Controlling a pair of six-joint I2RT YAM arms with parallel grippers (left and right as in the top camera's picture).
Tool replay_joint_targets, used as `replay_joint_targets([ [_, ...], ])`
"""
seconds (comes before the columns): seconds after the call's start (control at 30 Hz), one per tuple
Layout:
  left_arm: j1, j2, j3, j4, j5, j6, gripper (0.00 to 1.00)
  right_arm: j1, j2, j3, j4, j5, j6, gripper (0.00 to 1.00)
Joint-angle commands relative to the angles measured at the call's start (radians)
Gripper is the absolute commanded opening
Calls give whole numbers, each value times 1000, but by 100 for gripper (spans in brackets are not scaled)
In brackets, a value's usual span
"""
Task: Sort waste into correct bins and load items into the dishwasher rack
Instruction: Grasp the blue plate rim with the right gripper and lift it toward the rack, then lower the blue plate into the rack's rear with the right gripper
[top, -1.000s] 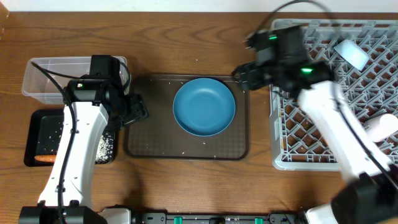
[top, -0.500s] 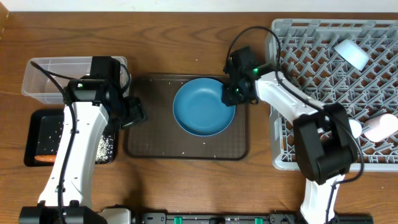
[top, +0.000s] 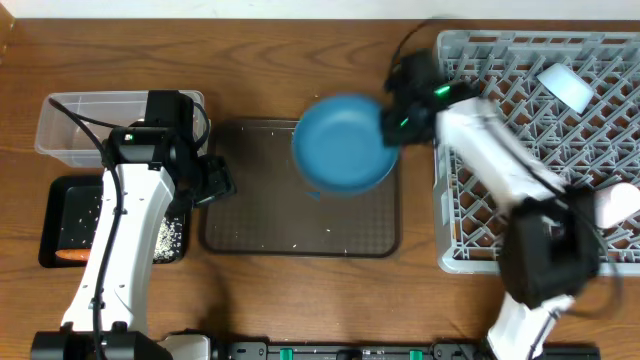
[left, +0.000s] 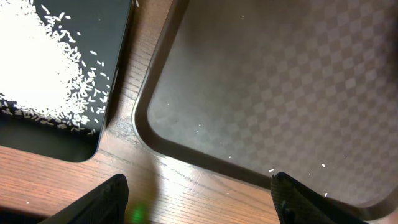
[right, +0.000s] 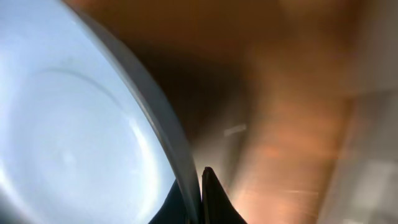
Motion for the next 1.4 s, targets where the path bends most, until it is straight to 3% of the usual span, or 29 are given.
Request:
replay_joint_targets([
  [0.0, 4, 2, 7, -6, -12, 5, 74, -72, -197, 109, -19, 242, -114, 1],
  [0.2, 4, 2, 7, -1, -13, 5, 74, -143, -311, 117, -16, 828, -201, 1],
  [0.33, 4, 2, 7, 5, -12, 5, 74, -202, -291, 114, 8, 1373, -128, 1],
  [0.4, 4, 2, 7, 5, -12, 5, 74, -232, -272, 114, 38, 1521, -107, 1],
  [0.83, 4, 2, 7, -1, -12, 5, 74, -306, -65, 113, -5, 1482, -51, 1],
  [1.07, 4, 2, 7, -7, -12, 5, 74, -269, 54, 113, -100, 1387, 57, 1],
  [1.37, 4, 2, 7, -6, -12, 5, 74, -183, 98, 113, -112, 1284, 64, 1],
])
